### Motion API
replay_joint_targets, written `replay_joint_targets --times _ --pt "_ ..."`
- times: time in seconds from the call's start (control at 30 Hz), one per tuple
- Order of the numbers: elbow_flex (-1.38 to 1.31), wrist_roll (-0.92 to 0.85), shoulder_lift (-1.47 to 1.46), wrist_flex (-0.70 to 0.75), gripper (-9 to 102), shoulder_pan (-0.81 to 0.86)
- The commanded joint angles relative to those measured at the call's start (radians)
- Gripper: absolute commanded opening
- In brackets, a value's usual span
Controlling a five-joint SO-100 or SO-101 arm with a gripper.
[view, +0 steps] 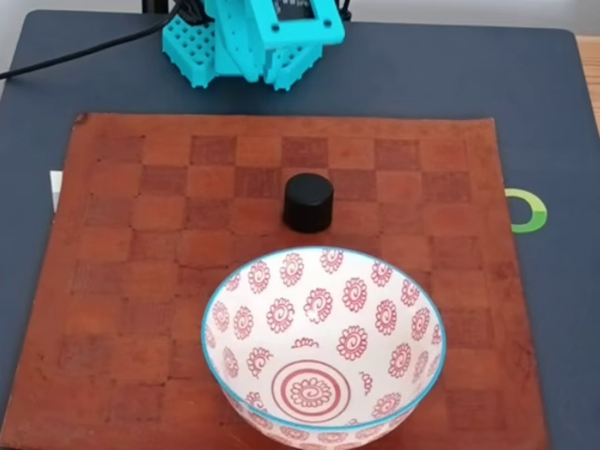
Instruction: Grasp a black cylinder and put it in a bowl.
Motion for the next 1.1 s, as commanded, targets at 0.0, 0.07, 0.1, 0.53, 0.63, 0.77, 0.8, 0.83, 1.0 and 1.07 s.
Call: replay_joint_targets --times 0.0,0.07,0.1,0.53,0.63,0.77,0.8,0.83,1.0,1.07 --pt "-0.044 0.012 -0.064 -0.032 11 -0.029" --pt "-0.044 0.034 -0.103 -0.064 13 -0.057" --pt "-0.044 0.043 -0.12 -0.08 13 -0.071" --pt "-0.032 0.074 -0.314 -0.272 21 -0.221" --pt "-0.035 0.074 -0.342 -0.279 24 -0.236" --pt "-0.026 0.074 -0.354 -0.279 27 -0.247" --pt "-0.02 0.074 -0.354 -0.282 28 -0.253" --pt "-0.011 0.074 -0.354 -0.293 29 -0.261" --pt "0.055 0.074 -0.354 -0.385 30 -0.272" --pt "0.069 0.074 -0.354 -0.4 30 -0.272"
